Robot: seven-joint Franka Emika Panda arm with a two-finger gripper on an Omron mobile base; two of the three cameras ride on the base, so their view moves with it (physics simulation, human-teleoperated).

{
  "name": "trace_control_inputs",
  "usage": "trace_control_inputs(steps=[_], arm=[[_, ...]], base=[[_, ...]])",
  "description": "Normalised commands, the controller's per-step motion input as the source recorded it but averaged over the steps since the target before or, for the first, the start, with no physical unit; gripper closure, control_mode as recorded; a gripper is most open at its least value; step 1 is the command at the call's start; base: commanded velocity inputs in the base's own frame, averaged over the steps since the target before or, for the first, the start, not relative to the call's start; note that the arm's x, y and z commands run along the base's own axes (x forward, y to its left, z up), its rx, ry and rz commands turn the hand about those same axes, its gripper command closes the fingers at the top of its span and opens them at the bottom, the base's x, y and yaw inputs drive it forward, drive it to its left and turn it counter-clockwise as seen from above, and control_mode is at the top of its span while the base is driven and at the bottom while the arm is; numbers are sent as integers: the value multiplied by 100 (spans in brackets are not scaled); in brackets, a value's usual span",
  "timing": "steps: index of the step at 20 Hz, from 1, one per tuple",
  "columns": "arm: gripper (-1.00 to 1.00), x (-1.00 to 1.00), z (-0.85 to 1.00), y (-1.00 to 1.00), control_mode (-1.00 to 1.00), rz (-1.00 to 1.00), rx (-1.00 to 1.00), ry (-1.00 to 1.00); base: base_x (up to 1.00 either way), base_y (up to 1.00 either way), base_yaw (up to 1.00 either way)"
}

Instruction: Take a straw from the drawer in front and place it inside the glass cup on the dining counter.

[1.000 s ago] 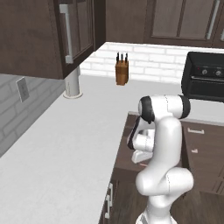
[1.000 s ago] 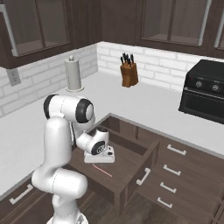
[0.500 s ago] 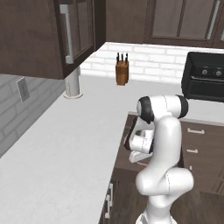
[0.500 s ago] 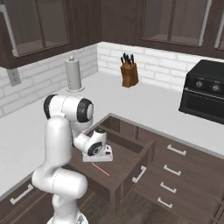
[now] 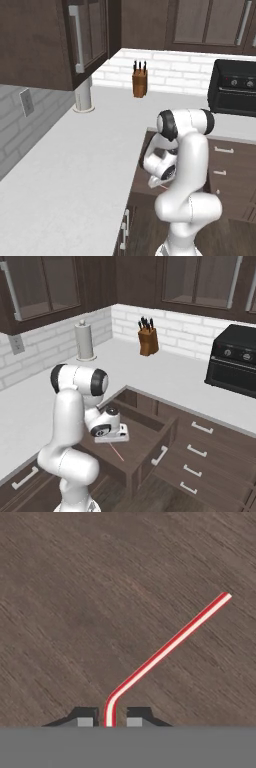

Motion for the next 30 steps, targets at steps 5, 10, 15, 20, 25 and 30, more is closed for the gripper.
trace_control_inputs(steps=[5, 10, 15, 20, 25, 30], arm=[[100, 0, -10, -35, -100, 0, 0, -6], [100, 0, 15, -23, -100, 0, 0, -3], [100, 0, 95, -5, -100, -3, 7, -5], [100, 3, 100, 0, -100, -10, 11, -5], [100, 42, 100, -1, -100, -12, 8, -1], [100, 72, 100, -14, -100, -5, 1, 0]], base=[[0, 0, 0], [0, 0, 0], [0, 0, 0], [0, 0, 0], [0, 0, 0], [0, 0, 0]])
